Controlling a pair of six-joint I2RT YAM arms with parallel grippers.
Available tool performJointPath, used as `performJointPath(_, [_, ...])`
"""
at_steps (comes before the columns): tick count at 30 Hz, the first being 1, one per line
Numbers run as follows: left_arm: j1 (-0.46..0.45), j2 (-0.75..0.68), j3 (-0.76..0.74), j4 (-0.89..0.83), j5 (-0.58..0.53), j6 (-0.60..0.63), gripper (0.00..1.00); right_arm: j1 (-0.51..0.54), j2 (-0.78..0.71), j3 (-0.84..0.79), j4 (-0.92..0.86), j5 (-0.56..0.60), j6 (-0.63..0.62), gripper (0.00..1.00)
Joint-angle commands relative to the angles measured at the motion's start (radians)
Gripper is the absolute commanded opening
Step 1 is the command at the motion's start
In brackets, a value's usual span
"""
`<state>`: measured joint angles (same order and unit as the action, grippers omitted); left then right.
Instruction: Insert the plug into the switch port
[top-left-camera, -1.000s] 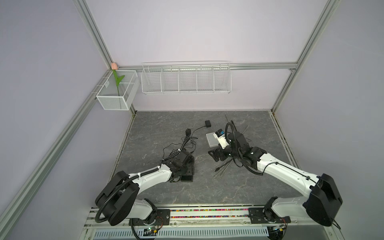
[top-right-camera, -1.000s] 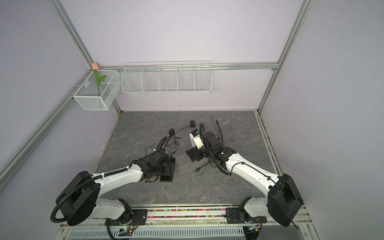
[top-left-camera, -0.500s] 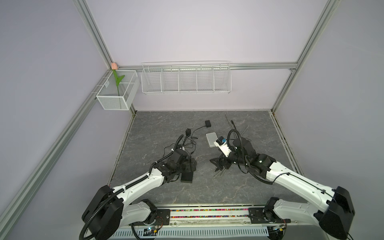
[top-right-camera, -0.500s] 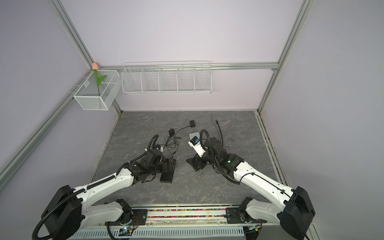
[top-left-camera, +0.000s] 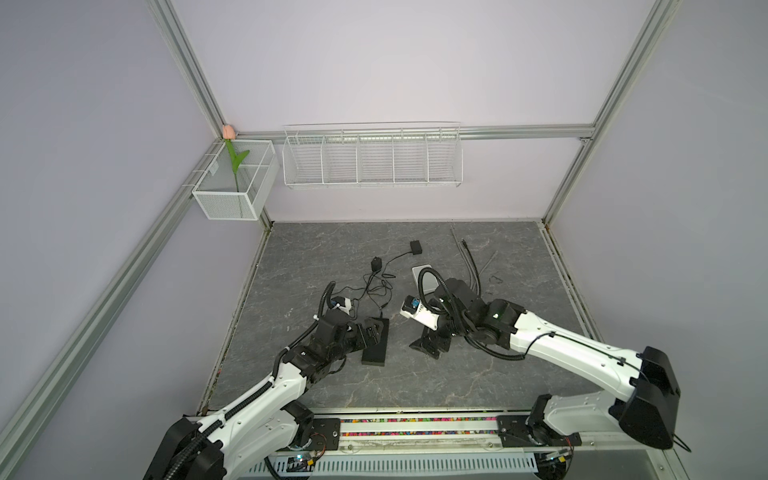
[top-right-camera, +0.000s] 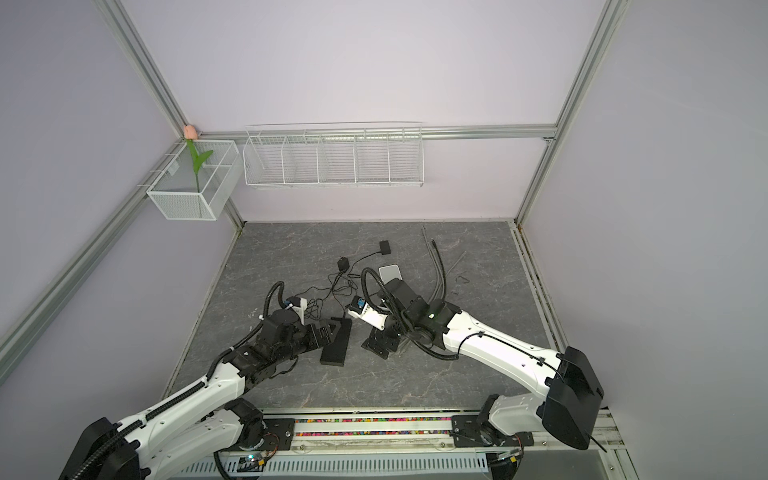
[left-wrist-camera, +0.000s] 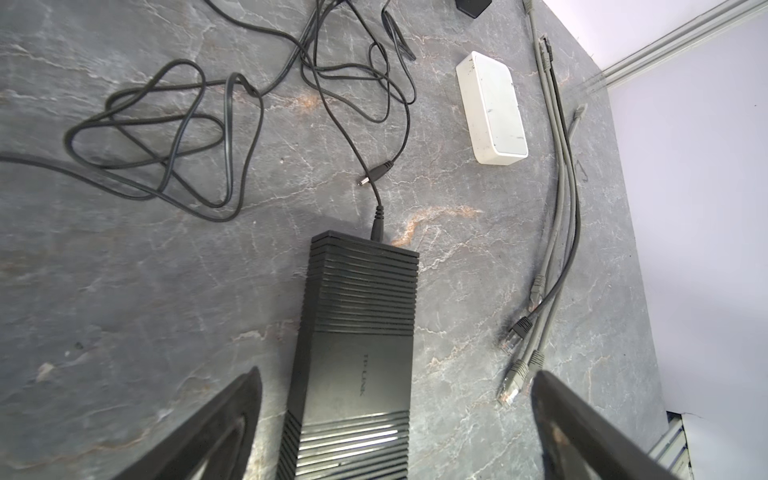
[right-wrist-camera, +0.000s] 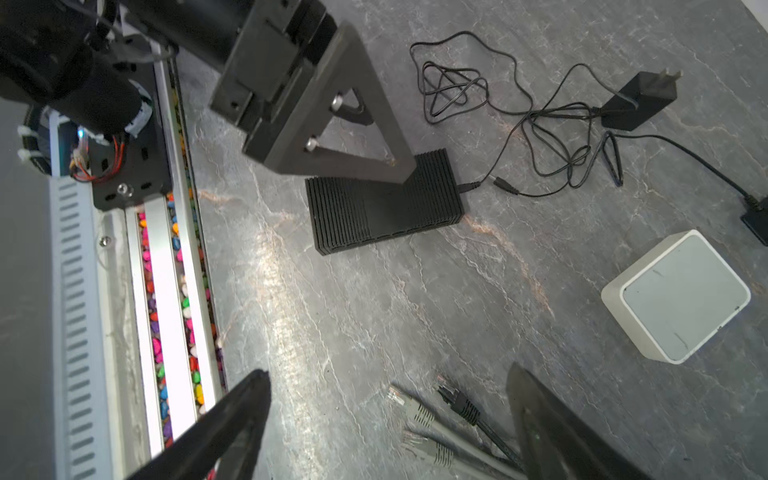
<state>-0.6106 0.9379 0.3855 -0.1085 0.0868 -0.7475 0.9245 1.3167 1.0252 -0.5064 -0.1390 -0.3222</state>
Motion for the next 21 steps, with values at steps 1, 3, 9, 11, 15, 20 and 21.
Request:
performJointPath(1, [0.004, -0.006, -0.038, 0.061, 0.034, -0.005, 1.00, 0.002, -0.087, -0.031, -0.015, -0.009, -0.206, 0.89])
performJointPath(3, [0.004, 0.001, -0.036, 0.045, 0.017, -0.002, 1.00, -0.001, -0.100, -0.017, -0.033, 0.001, -0.257, 0.89])
performJointPath(9, [0.001, 0.007, 0.033, -0.154, -0.049, 0.043, 0.94, -0.066, 0.141, 0.237, -0.384, 0.068, -0.361, 0.92])
performJointPath(11, [0.000, -0.020, 0.022, -0.157, -0.043, 0.036, 0.94, -0.078, 0.234, 0.305, -0.511, 0.068, -0.387, 0.86])
performJointPath(15, [-0.006, -0.103, -0.010, -0.171, -0.044, 0.023, 0.93, -0.100, 0.331, 0.345, -0.544, 0.120, -0.421, 0.83])
performJointPath(20, [-0.016, -0.179, -0.047, -0.194, -0.043, -0.006, 0.92, -0.146, 0.403, 0.358, -0.519, 0.173, -0.461, 0.73])
performJointPath(21, [-0.019, -0.217, -0.056, -0.193, -0.047, -0.013, 0.92, -0.154, 0.421, 0.356, -0.509, 0.190, -0.466, 0.68])
